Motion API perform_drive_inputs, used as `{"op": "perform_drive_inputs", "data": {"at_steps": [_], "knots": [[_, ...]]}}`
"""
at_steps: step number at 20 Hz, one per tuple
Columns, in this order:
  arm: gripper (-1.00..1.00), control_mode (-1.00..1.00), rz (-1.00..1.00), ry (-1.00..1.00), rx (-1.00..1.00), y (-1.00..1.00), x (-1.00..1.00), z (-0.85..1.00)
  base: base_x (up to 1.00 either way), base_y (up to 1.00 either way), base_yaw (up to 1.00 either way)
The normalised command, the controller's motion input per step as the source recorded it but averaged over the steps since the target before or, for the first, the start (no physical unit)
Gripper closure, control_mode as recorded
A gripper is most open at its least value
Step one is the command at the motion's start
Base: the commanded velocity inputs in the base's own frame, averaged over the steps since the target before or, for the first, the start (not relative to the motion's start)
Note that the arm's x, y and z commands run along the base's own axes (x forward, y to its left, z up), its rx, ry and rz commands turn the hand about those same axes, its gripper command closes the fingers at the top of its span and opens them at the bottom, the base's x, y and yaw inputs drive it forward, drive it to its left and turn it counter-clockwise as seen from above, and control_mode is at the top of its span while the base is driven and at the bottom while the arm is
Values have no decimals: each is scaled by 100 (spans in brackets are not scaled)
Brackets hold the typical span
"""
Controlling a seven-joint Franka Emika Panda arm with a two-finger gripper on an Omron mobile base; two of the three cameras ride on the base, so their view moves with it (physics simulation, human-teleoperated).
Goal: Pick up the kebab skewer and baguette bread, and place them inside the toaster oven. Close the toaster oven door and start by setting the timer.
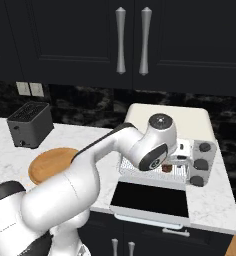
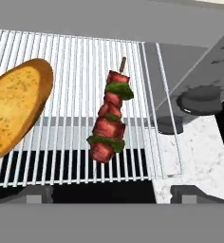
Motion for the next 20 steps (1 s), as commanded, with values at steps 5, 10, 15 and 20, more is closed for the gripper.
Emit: {"op": "perform_drive_inputs", "data": {"at_steps": [5, 10, 15, 20], "knots": [[-100, -100, -32, 19, 5, 7, -89, -19, 0, 0, 0], [-100, -100, -31, 9, 6, 12, -76, -46, 0, 0, 0], [-100, -100, -23, 4, 14, 7, 27, -67, 0, 0, 0], [-100, -100, -15, 0, 10, 0, 37, -41, 0, 0, 0]]}}
